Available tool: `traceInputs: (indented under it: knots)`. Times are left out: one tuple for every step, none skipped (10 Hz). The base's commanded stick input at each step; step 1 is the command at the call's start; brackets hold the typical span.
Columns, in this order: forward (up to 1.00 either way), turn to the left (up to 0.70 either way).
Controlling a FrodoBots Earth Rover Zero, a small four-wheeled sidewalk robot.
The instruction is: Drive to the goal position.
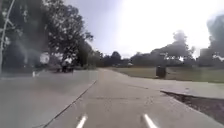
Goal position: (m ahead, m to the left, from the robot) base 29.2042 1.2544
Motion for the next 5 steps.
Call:
traceInputs:
  knots:
    - [0.70,0.00]
    - [0.70,0.00]
    - [0.70,0.00]
    - [0.70,0.00]
    - [0.70,0.00]
